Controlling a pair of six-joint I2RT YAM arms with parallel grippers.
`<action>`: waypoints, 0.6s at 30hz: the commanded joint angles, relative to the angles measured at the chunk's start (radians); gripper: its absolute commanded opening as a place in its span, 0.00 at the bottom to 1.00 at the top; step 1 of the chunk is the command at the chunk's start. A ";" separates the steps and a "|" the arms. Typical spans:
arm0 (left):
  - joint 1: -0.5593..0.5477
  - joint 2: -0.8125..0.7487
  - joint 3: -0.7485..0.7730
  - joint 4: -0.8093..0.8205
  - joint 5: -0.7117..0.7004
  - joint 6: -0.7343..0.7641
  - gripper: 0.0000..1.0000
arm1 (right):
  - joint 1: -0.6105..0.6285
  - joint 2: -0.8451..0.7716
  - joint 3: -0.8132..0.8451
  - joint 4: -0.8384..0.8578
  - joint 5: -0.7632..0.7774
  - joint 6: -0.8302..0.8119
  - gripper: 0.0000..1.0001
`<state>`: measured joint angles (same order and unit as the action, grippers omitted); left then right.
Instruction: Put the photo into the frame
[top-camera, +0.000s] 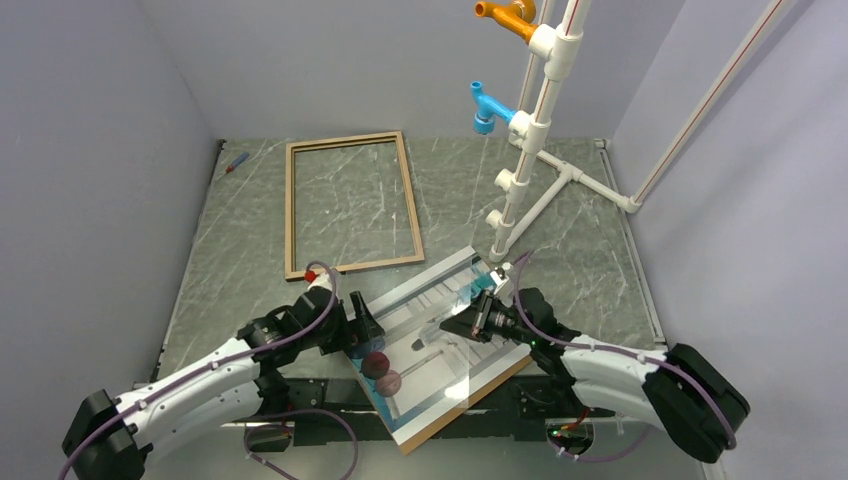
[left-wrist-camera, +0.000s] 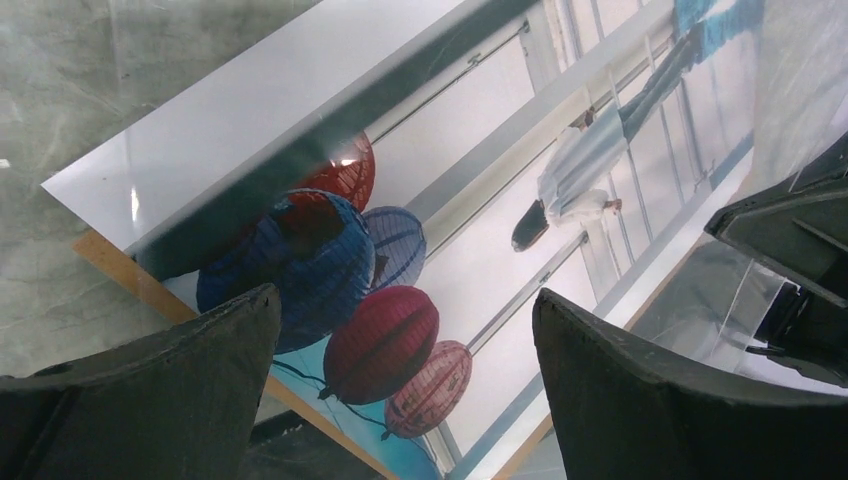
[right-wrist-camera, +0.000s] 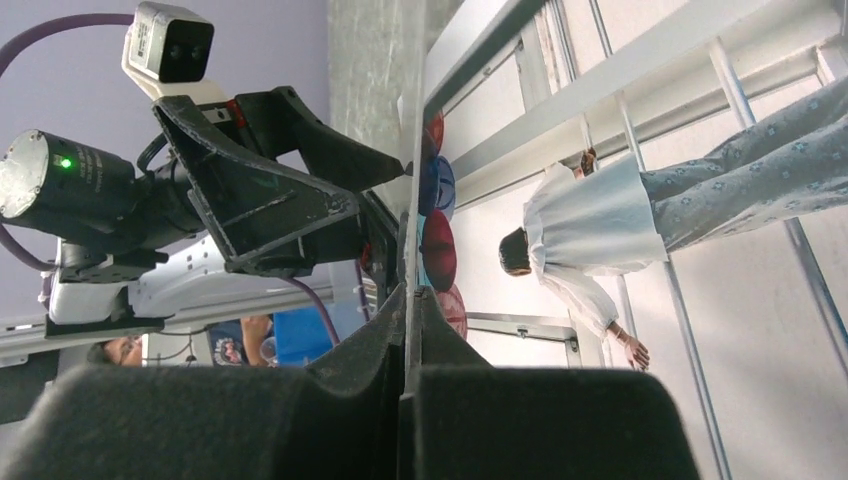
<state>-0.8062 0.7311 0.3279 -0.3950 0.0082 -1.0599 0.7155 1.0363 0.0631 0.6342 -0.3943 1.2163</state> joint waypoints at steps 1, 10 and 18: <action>0.003 -0.054 0.068 -0.061 -0.053 0.067 0.99 | 0.001 -0.115 0.069 -0.171 0.049 -0.062 0.00; 0.057 -0.015 0.181 -0.091 -0.087 0.191 0.99 | 0.000 -0.411 0.236 -0.636 0.126 -0.159 0.00; 0.193 0.241 0.348 -0.156 -0.001 0.363 0.98 | -0.001 -0.560 0.502 -1.098 0.261 -0.250 0.00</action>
<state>-0.6640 0.8997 0.6067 -0.5117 -0.0406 -0.8169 0.7158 0.5335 0.4255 -0.2089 -0.2283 1.0313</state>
